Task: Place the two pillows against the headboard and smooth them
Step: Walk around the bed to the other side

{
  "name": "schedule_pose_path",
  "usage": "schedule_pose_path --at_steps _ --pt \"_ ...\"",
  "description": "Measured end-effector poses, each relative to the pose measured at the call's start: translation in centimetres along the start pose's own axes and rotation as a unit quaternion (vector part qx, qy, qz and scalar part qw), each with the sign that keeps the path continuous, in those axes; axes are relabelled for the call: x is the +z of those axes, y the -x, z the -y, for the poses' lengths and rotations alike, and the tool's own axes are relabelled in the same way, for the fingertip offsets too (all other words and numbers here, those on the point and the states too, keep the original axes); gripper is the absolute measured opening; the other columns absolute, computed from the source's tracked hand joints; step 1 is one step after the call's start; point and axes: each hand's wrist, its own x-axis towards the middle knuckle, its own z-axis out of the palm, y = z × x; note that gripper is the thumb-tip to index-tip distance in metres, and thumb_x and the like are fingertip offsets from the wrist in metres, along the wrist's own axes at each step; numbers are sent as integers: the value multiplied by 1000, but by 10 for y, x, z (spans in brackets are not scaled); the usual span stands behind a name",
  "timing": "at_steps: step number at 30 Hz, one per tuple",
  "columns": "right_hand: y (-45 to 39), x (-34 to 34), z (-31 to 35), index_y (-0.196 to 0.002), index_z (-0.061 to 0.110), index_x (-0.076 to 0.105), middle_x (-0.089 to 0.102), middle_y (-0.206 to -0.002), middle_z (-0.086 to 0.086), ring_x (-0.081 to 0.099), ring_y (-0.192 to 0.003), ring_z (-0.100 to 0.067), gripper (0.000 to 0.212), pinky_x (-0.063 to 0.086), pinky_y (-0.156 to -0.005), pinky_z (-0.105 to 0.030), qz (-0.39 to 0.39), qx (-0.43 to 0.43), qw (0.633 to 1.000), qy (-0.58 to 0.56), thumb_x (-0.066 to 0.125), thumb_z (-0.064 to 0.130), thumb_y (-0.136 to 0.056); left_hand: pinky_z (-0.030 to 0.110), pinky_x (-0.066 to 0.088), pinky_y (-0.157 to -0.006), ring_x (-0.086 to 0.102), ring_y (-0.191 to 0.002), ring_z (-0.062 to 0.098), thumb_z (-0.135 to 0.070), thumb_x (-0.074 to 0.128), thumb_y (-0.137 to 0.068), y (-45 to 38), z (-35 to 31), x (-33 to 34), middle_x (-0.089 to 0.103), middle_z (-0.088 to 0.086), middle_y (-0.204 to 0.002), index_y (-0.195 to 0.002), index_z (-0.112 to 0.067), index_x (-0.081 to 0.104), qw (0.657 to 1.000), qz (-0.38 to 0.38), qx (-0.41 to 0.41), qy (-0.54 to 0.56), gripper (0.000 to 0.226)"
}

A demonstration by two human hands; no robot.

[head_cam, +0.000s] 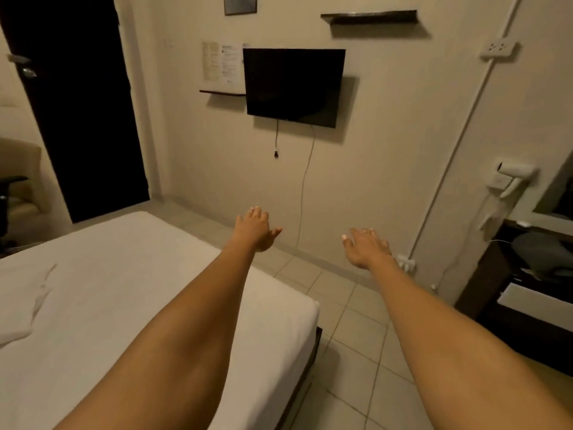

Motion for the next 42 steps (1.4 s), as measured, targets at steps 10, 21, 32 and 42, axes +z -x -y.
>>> schedule_pose_path --at_steps 10,21,32,42 --pt "-81 -19 -102 -152 17 23 21 -160 -9 14 -148 -28 58 16 -116 -48 -13 90 996 6 21 45 -102 49 13 -120 8 -150 29 -50 27 -100 -128 -117 20 9 14 -162 -153 -6 15 994 17 109 22 70" --pt "-203 -23 -244 -154 19 17 11 -162 -9 7 -150 -26 59 10 -119 -48 2 97 995 1 19 46 -102 51 12 -121 6 -150 29 -51 26 -100 -249 -249 66 6 11 -163 -154 -7 11 994 49 95 -5 70" --pt "-336 -19 -313 -154 20 15 11 -162 -10 10 -149 -28 60 14 -118 -47 24 57 998 7 18 47 -101 49 11 -121 5 -151 27 -53 25 -99 -367 -333 74 6 9 -163 -155 -9 8 997 41 70 12 73" --pt "-494 -31 -314 -155 21 12 4 -163 -8 4 -150 -27 59 7 -120 -46 15 49 998 -22 18 47 -102 48 11 -121 4 -151 26 -54 24 -99 -518 -322 79 3 9 -163 -155 -8 5 998 36 45 15 74"
